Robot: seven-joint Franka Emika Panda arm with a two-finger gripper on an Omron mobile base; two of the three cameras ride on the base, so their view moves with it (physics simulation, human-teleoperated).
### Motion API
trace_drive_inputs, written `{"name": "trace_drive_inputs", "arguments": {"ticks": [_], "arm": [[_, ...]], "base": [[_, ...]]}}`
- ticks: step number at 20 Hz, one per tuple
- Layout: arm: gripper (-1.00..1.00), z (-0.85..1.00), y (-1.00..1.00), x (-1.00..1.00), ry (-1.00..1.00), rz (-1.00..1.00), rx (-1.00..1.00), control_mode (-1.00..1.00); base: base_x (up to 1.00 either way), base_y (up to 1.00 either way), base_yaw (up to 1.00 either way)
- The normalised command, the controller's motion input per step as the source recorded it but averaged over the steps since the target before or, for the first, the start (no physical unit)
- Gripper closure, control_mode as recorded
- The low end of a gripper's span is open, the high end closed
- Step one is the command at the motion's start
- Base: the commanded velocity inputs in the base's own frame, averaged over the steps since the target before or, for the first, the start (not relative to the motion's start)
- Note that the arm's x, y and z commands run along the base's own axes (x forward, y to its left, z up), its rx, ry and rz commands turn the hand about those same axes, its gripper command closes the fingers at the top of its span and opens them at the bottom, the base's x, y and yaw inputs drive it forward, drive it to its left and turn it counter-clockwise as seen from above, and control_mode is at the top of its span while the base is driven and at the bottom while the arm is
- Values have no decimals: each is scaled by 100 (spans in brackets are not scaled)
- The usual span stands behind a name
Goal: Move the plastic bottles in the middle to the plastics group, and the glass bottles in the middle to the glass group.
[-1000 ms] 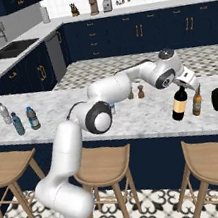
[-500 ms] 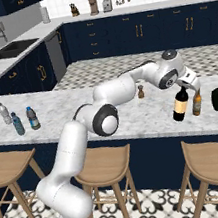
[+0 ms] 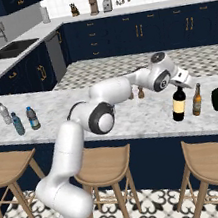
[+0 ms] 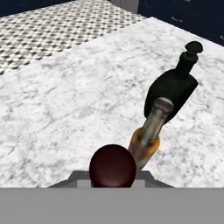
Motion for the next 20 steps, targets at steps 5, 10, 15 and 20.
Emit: {"name": "trace_drive_inputs", "arguments": {"ticks": [5, 10, 15, 20], "arm": [[-100, -17, 0, -1, 0, -1, -4, -100], [-100, 13, -2, 2, 0, 0, 0, -100], [-100, 39, 11, -1, 0, 0, 0, -100], [-100, 28, 54, -11, 1, 0, 0, -100]], "base": [[0, 0, 0], [0, 0, 0], [0, 0, 0], [0, 0, 0]]}}
